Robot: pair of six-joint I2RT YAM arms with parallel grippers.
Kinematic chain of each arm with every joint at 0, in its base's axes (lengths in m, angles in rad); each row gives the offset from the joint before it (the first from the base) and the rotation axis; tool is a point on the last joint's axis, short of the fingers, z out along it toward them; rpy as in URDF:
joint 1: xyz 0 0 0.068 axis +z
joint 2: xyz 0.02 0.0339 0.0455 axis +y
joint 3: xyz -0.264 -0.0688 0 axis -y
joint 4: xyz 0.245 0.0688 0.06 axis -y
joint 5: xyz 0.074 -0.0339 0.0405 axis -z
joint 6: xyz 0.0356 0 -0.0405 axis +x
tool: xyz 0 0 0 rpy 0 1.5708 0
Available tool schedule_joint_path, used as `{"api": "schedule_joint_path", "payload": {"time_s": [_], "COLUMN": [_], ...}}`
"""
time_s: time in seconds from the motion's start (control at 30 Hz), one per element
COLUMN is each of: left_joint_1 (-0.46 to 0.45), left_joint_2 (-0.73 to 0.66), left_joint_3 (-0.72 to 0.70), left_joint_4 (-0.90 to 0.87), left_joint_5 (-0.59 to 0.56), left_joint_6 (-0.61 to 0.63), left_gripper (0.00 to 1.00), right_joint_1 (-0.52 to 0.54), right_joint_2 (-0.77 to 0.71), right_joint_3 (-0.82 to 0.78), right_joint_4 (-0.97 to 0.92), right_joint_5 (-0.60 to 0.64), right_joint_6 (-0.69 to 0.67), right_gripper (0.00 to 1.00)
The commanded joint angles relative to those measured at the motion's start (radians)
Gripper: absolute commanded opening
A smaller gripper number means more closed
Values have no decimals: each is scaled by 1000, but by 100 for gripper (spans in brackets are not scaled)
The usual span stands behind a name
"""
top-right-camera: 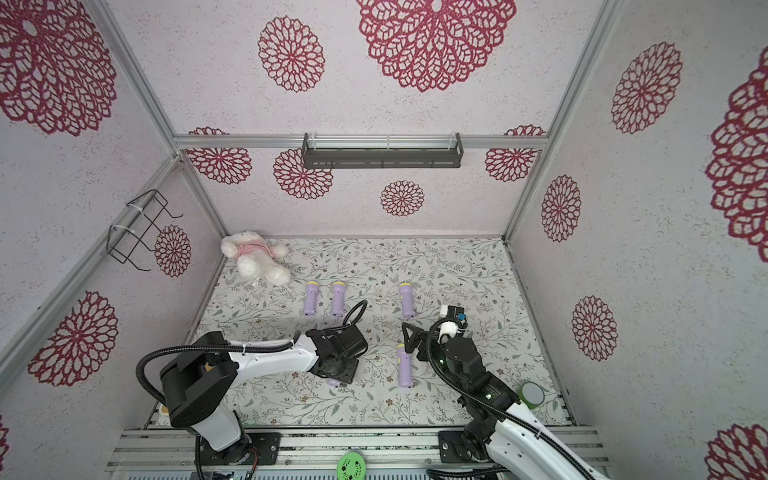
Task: Close the plug at the bottom of the flashlight
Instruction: Pick up the flashlight from the center of the board.
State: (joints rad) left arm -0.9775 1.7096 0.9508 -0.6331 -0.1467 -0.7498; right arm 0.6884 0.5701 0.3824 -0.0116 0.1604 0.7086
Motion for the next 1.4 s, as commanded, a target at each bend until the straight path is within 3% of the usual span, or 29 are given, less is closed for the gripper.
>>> {"api": "schedule_joint_path", "payload": {"time_s": [0.0, 0.2, 0.6, 0.77, 0.93, 1.13, 1.37], "left_joint_1": [-16, -16, -9, -6, -4, 28, 128], "left_joint_2": [19, 33, 81, 87, 68, 13, -77], "left_joint_3": [-42, -28, -12, 33, 148, 359, 509], "left_joint_4": [-49, -54, -66, -77, -123, -163, -20], "left_joint_5": [13, -10, -57, -79, -106, -123, 42], "left_joint_6": [-25, -26, -28, -32, -9, 32, 30], "left_gripper": [68, 68, 48, 29, 1, 0, 0], "right_joint_1": [3, 3, 3, 3, 3, 3, 3], "right_joint_2": [-8, -3, -39, -20, -17, -27, 5], "right_joint_3": [-3, -10, -43, -46, -43, -44, 9], "right_joint_4": [44, 53, 51, 67, 63, 58, 63], "right_joint_5": [13, 8, 12, 1, -7, 2, -20], "right_joint_6": [14, 16, 29, 36, 32, 31, 38], "right_gripper": [99, 99, 99, 99, 99, 99, 99]}}
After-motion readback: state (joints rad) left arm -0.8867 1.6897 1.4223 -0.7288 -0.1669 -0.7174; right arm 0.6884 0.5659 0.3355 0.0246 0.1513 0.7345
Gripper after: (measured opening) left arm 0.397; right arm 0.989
